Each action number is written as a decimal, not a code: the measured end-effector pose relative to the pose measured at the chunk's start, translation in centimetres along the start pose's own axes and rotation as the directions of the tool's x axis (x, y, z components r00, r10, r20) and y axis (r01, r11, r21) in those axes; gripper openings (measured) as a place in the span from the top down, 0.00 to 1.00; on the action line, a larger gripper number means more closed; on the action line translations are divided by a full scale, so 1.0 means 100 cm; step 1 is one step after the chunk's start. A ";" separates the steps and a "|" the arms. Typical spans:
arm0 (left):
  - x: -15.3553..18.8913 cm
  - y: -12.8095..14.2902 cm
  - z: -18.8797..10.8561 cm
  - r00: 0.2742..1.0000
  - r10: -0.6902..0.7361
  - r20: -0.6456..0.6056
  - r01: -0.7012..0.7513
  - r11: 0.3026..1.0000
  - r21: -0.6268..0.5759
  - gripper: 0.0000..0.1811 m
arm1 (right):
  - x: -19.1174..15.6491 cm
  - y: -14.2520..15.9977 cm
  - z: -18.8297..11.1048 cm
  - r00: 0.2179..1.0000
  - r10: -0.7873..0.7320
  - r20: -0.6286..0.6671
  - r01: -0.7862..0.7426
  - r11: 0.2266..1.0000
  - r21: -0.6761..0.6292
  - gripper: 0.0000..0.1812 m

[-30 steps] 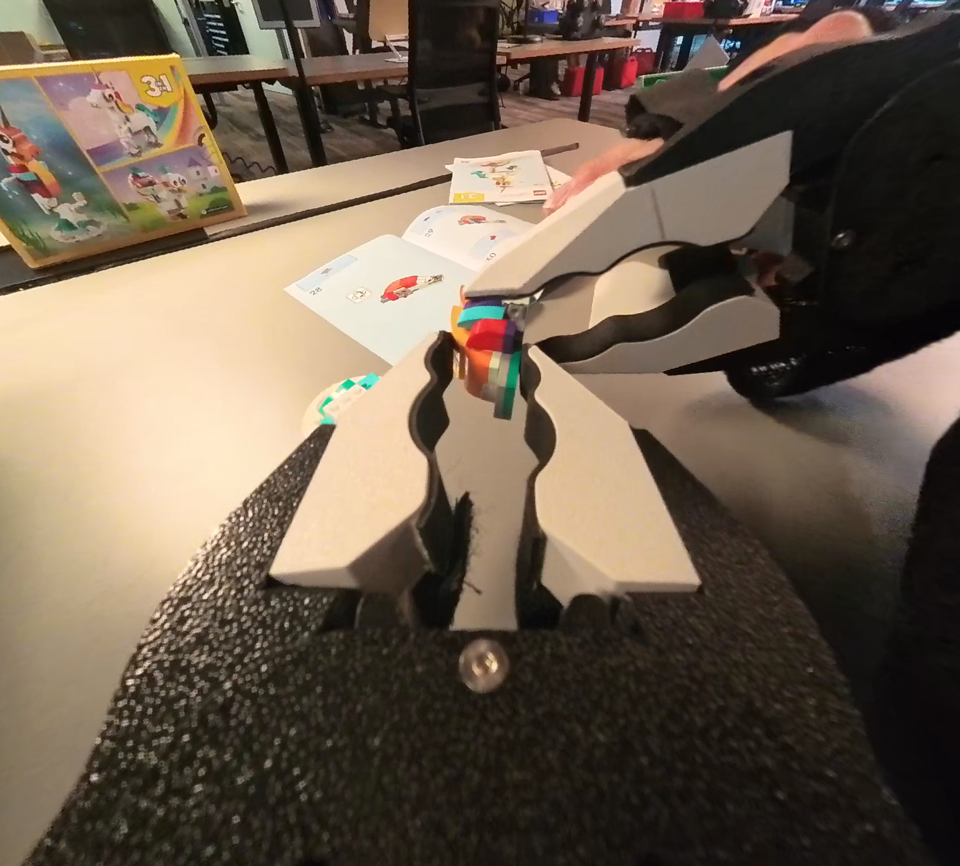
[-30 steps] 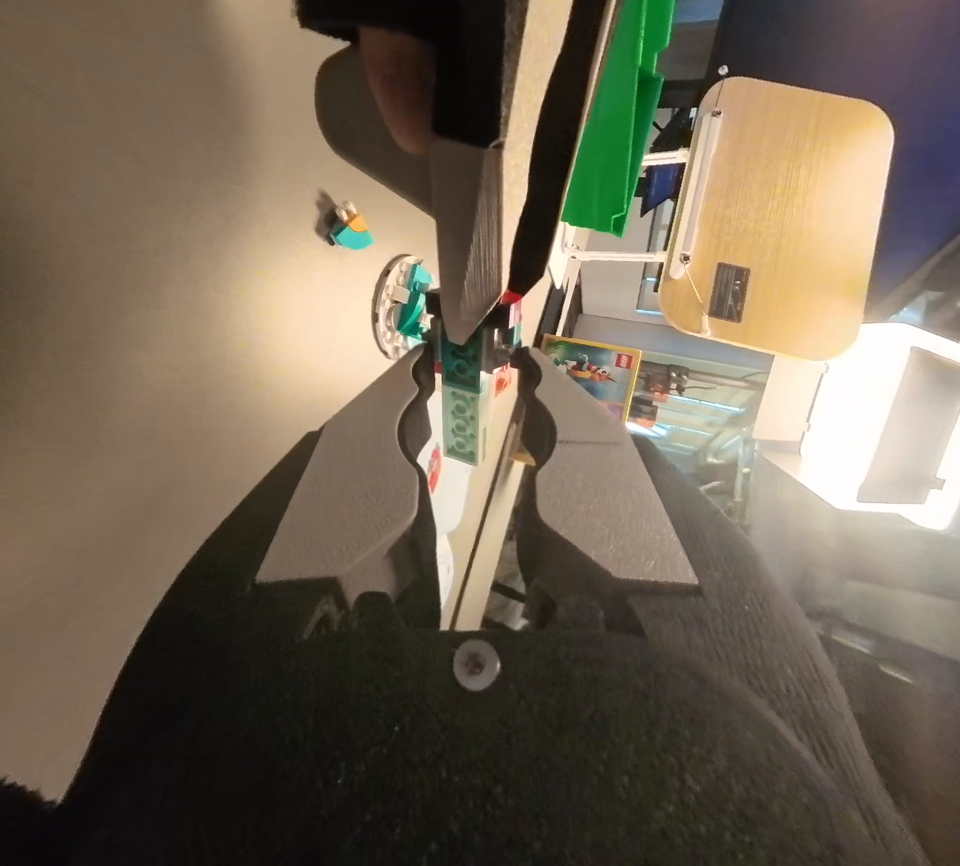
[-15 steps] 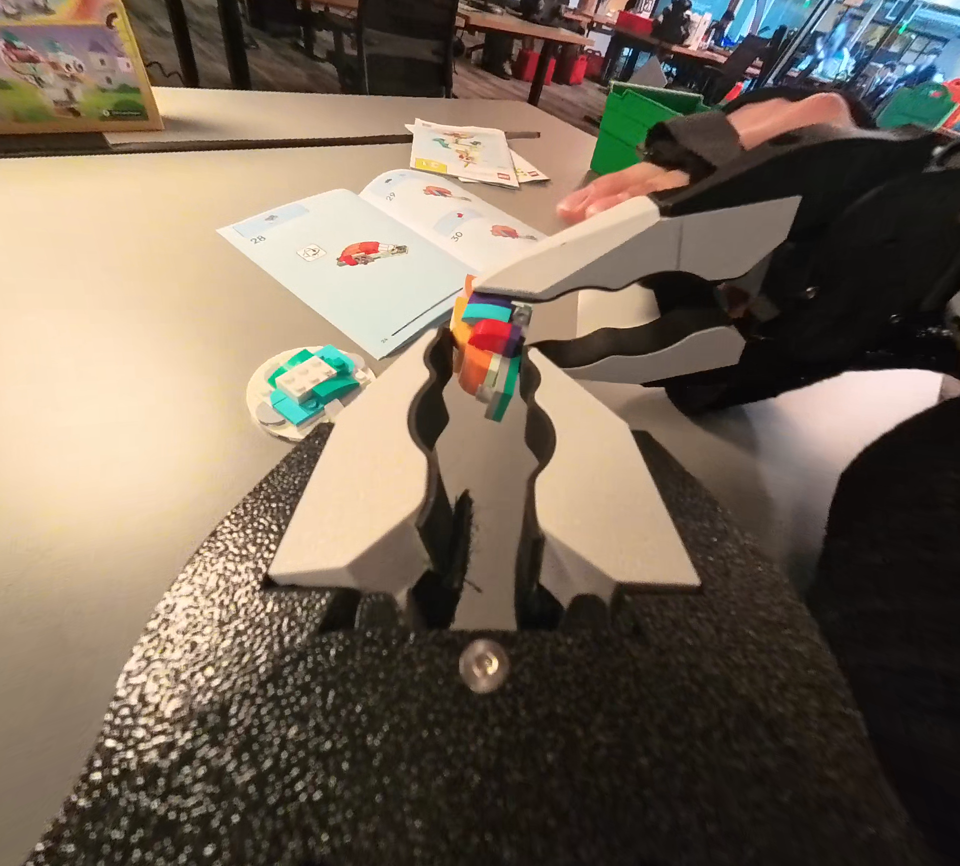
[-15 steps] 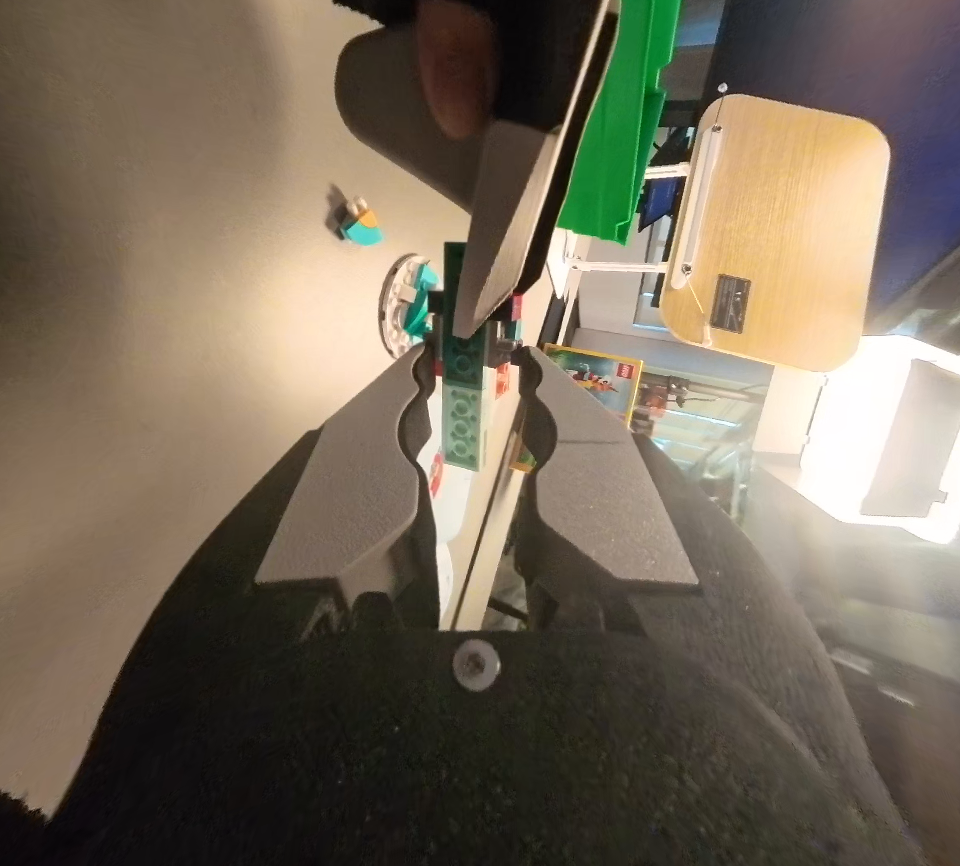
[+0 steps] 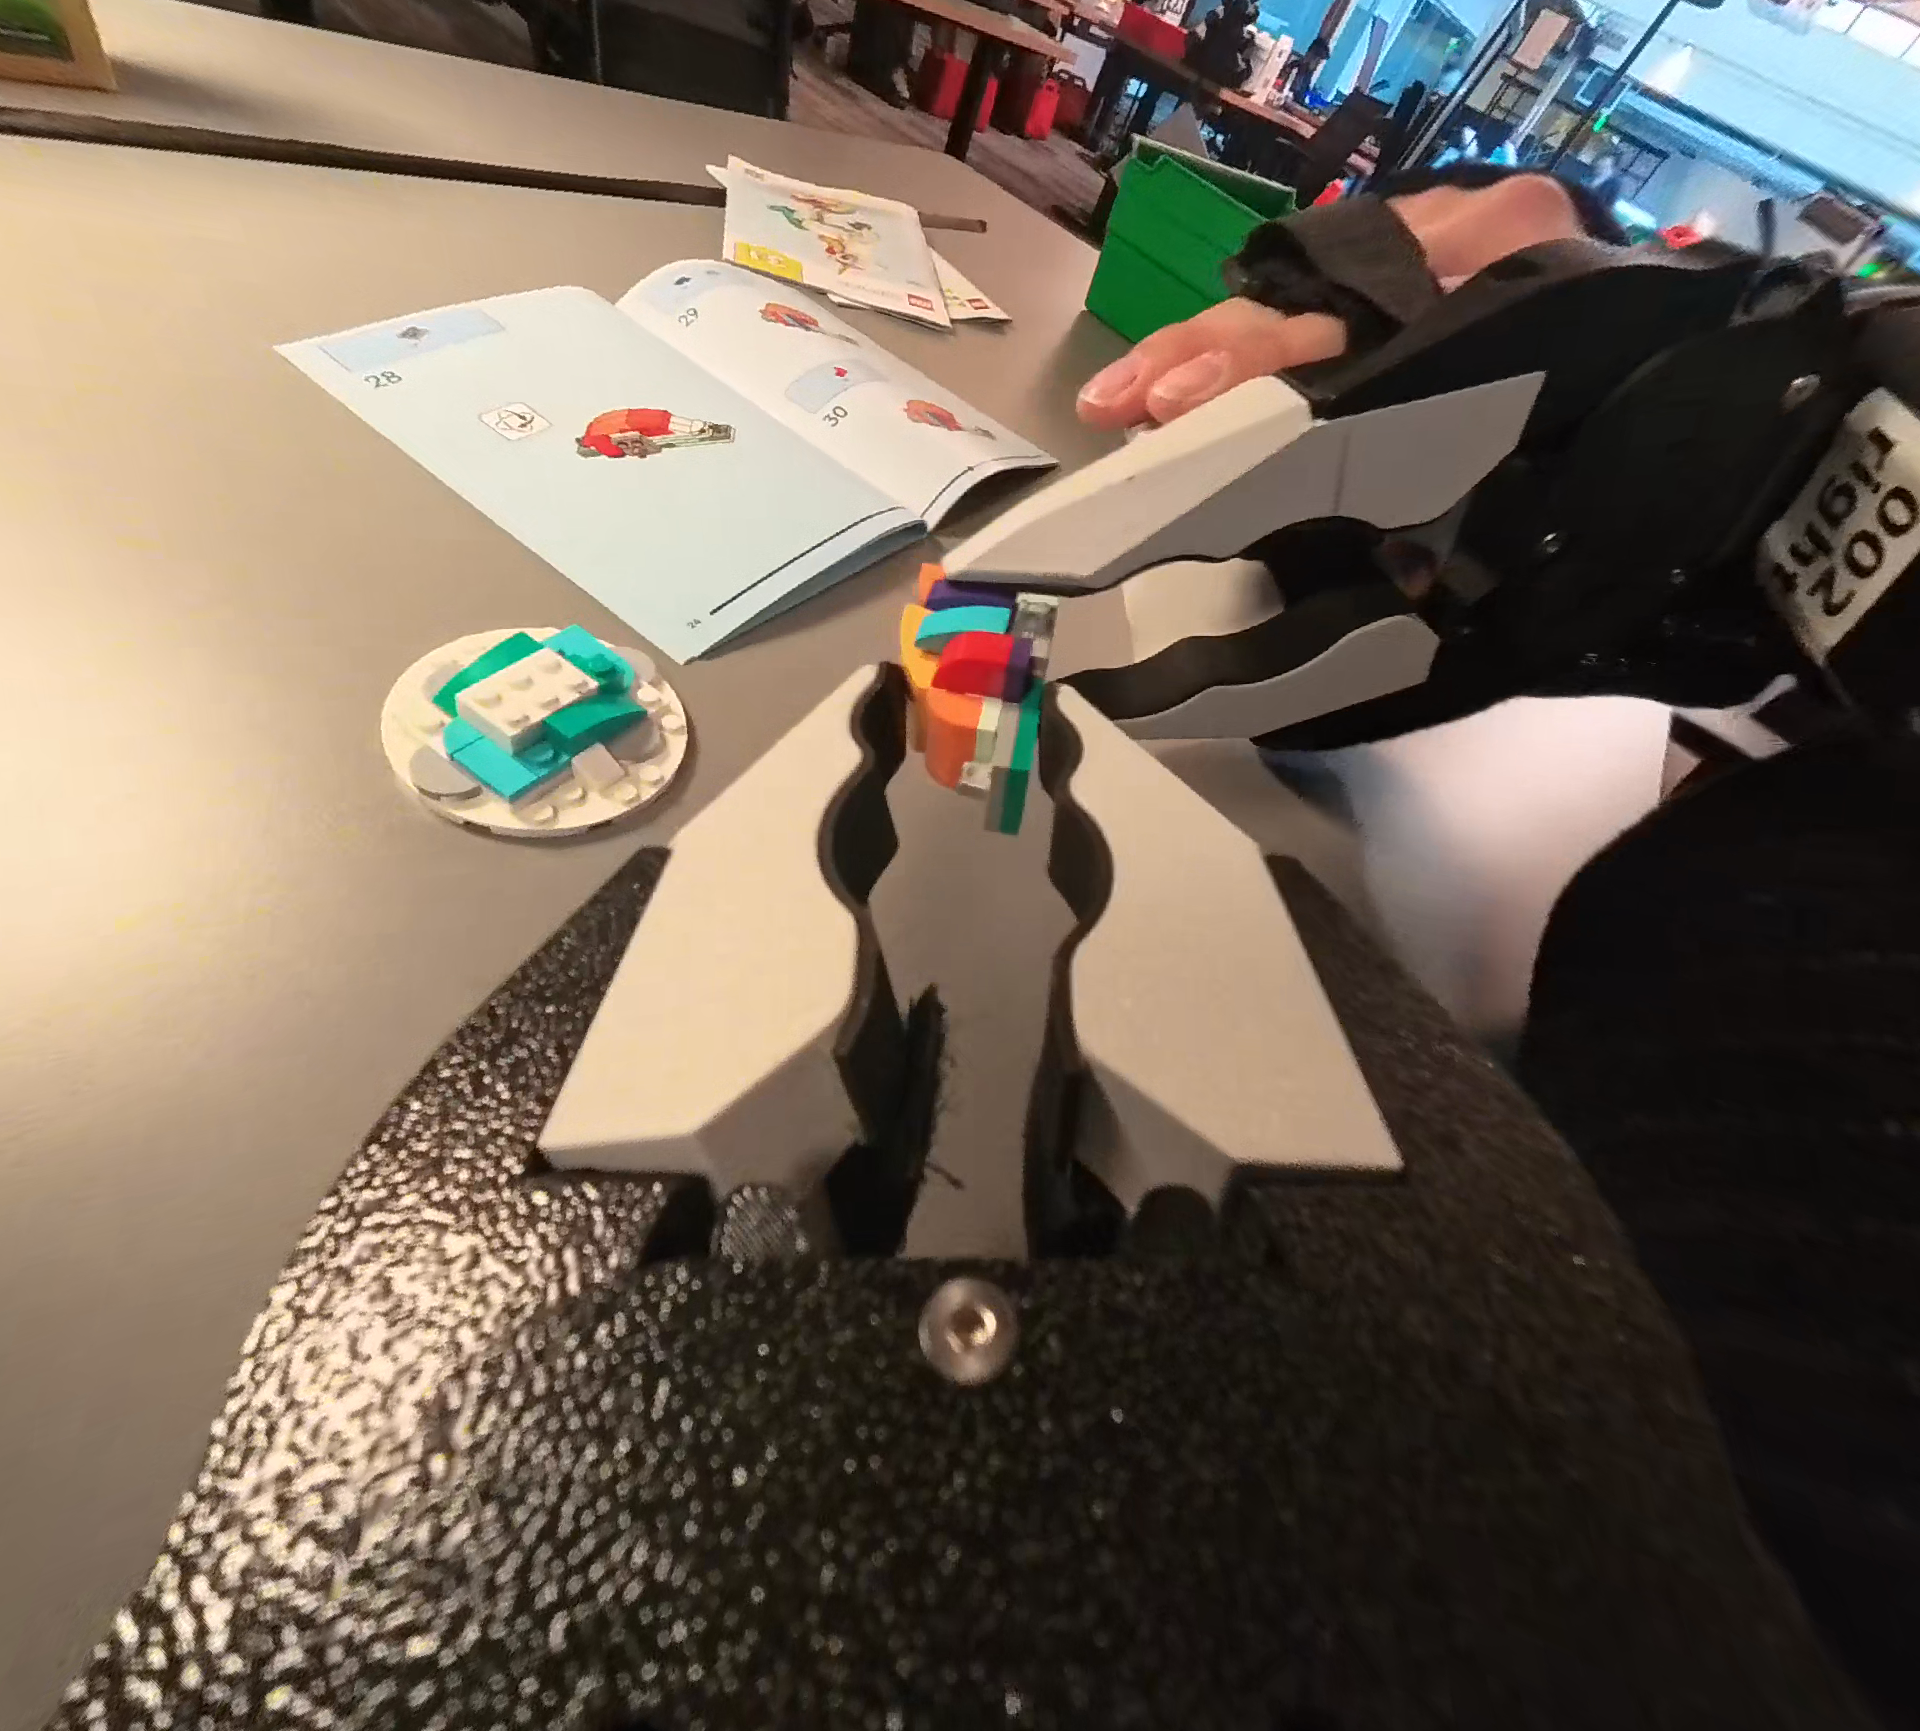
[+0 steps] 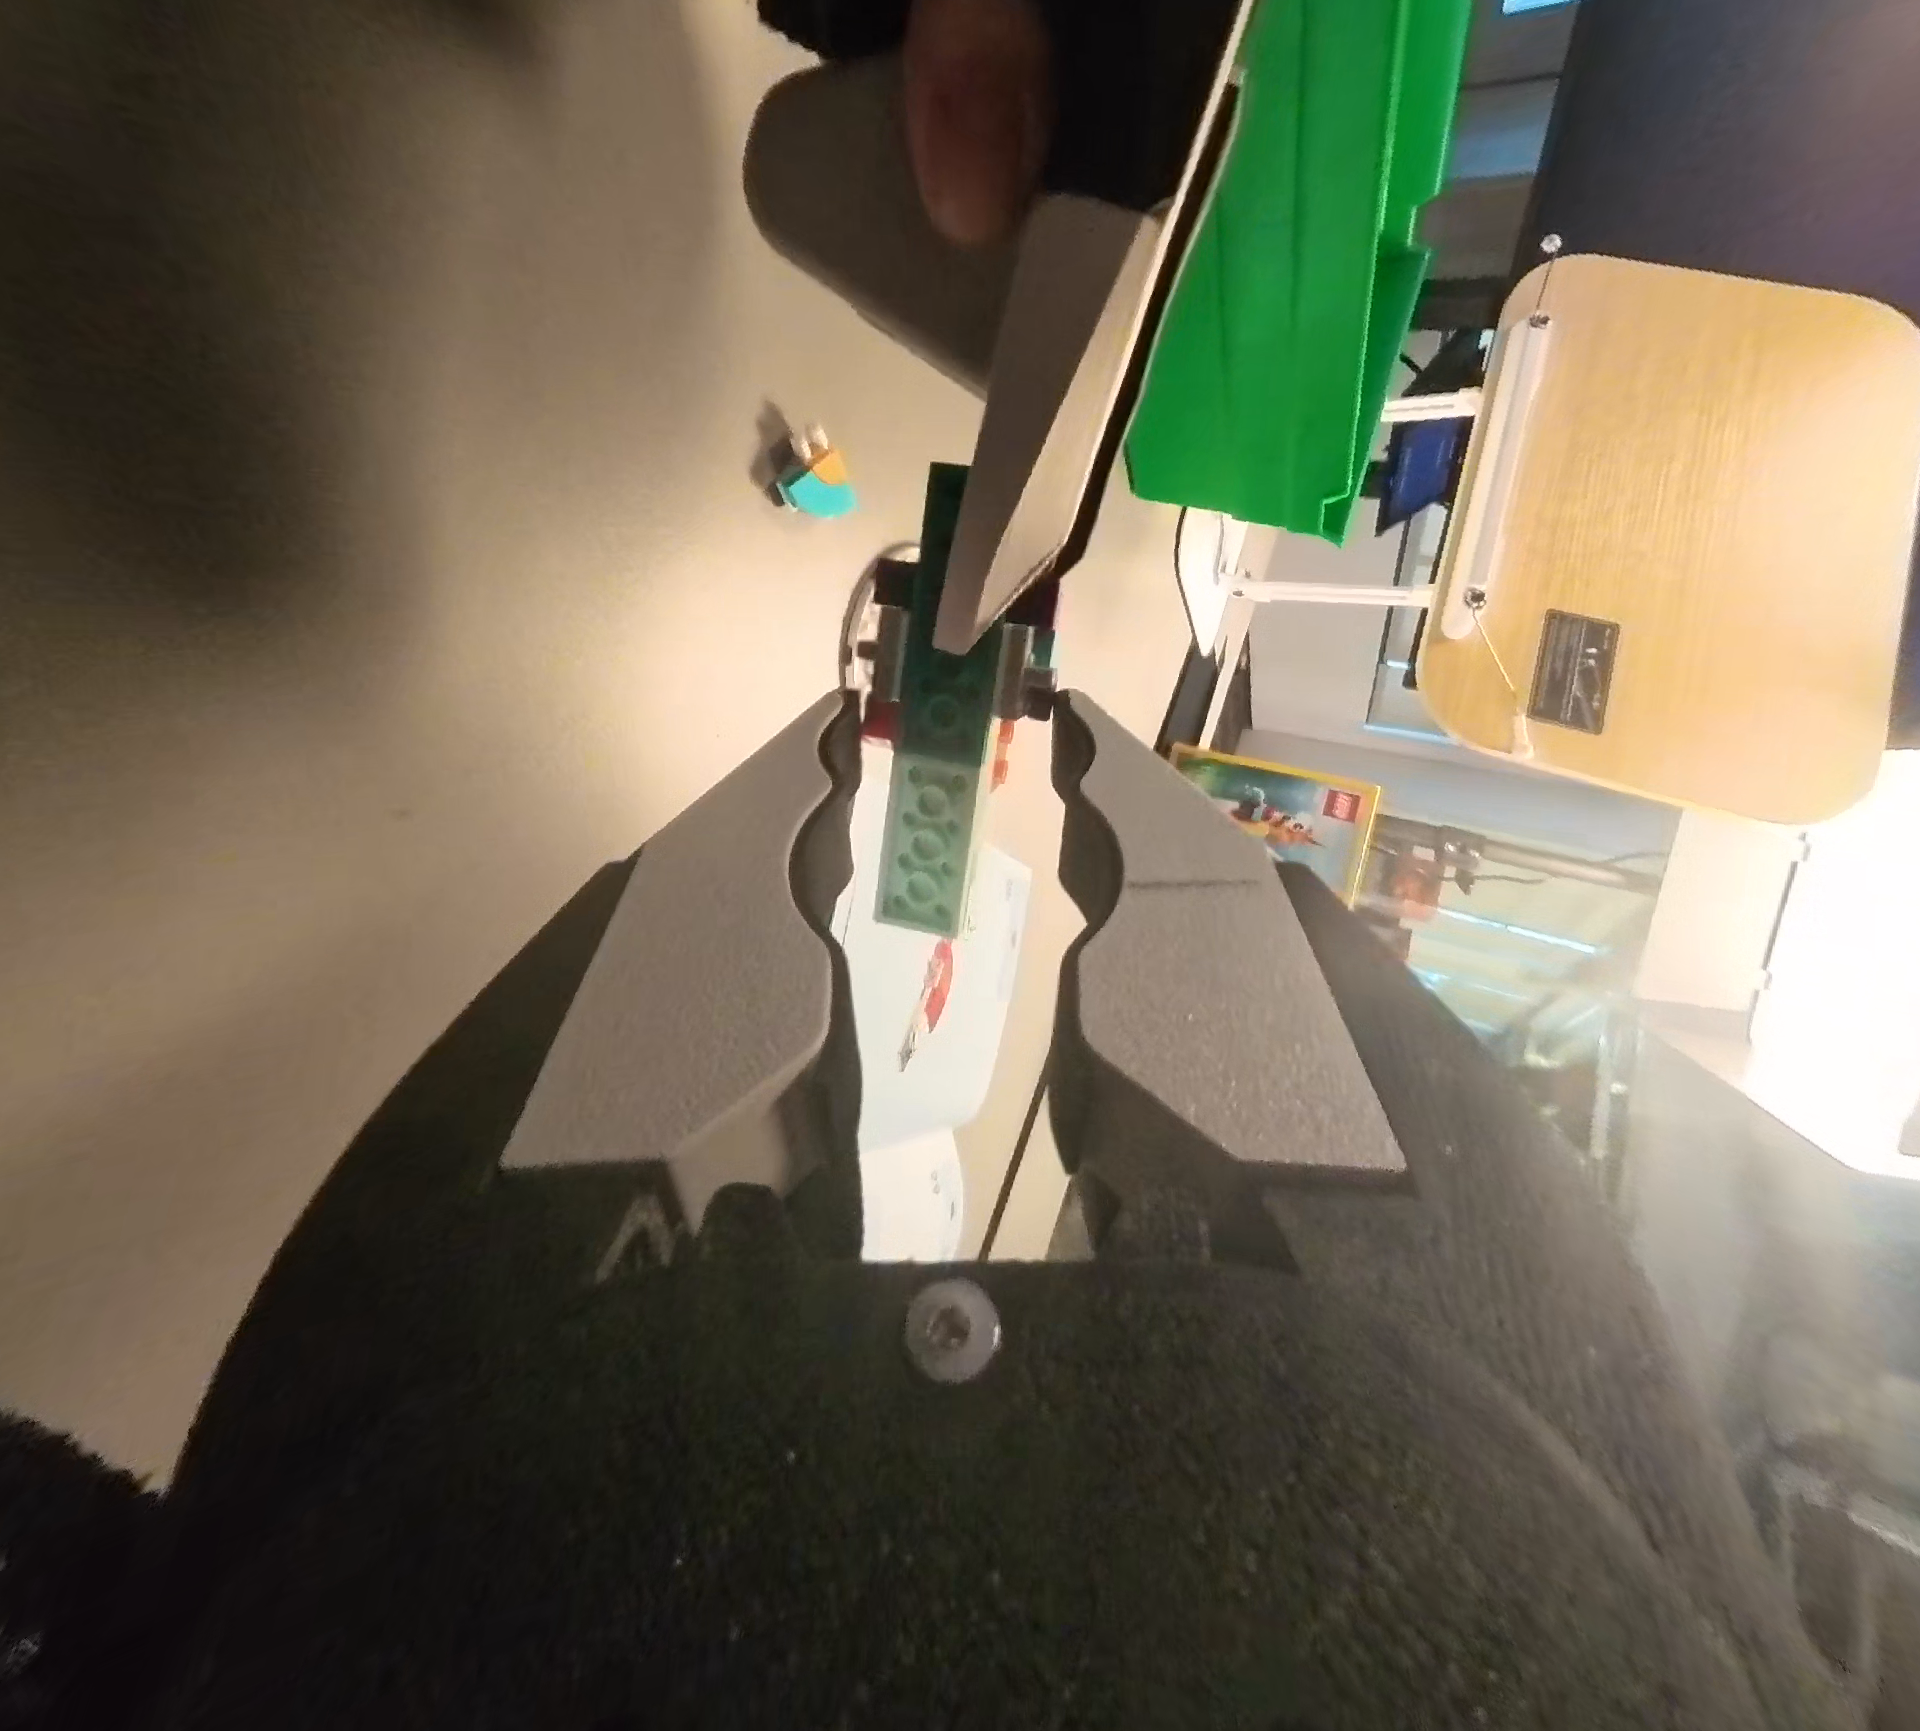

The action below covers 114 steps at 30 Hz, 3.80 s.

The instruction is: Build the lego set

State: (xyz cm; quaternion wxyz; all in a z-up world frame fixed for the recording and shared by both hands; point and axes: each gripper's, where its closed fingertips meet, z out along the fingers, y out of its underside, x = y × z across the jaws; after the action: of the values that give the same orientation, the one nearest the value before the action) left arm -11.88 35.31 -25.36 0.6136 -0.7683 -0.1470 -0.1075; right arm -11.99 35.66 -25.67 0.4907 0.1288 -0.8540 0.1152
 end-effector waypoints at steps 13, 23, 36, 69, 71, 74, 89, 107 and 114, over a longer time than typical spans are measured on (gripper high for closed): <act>0.011 -0.003 -0.004 0.985 -0.100 -0.144 0.100 0.995 -0.004 0.87 | 0.004 -0.007 -0.009 0.993 -0.118 0.013 0.117 0.990 0.075 0.80; 0.011 -0.001 0.000 0.993 -0.015 -0.117 0.012 1.000 -0.025 0.87 | 0.003 -0.003 -0.008 0.991 -0.107 0.076 0.101 0.992 0.081 0.81; 0.013 -0.015 -0.020 0.473 0.854 0.219 -0.858 0.503 -0.106 0.86 | 0.013 0.001 -0.013 0.958 0.260 0.119 -0.272 0.957 0.101 0.81; 0.014 -0.020 -0.016 0.178 0.962 0.207 -0.959 0.216 -0.182 0.92 | 0.016 0.003 -0.019 0.997 0.066 0.028 -0.068 0.996 0.066 0.83; 0.015 -0.019 -0.016 0.173 0.964 0.201 -0.962 0.209 -0.175 0.92 | 0.016 0.002 -0.021 0.998 0.055 0.029 -0.057 0.996 0.066 0.82; 0.017 -0.020 -0.015 0.167 0.965 0.203 -0.965 0.202 -0.169 0.92 | 0.016 0.001 -0.022 0.999 0.034 0.029 -0.036 0.997 0.063 0.81; 0.025 -0.017 -0.016 0.141 0.973 0.183 -0.976 0.168 -0.139 0.92 | 0.013 -0.006 -0.031 0.994 -0.058 0.097 0.044 0.989 0.141 0.81; 0.030 -0.010 -0.013 0.195 0.968 0.158 -0.973 0.211 -0.090 0.92 | 0.004 -0.007 -0.036 0.950 0.128 0.285 -0.178 0.972 0.156 0.82; 0.024 -0.016 -0.013 0.210 0.957 0.199 -0.968 0.232 -0.098 0.92 | 0.015 0.000 -0.037 0.890 0.353 0.288 -0.398 0.910 0.113 0.72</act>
State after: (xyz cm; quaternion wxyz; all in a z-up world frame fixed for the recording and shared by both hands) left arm -10.21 34.57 -22.76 0.5459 -0.6853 0.2920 0.3834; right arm -9.72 36.74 -22.57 0.3296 0.0159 -0.9069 0.2622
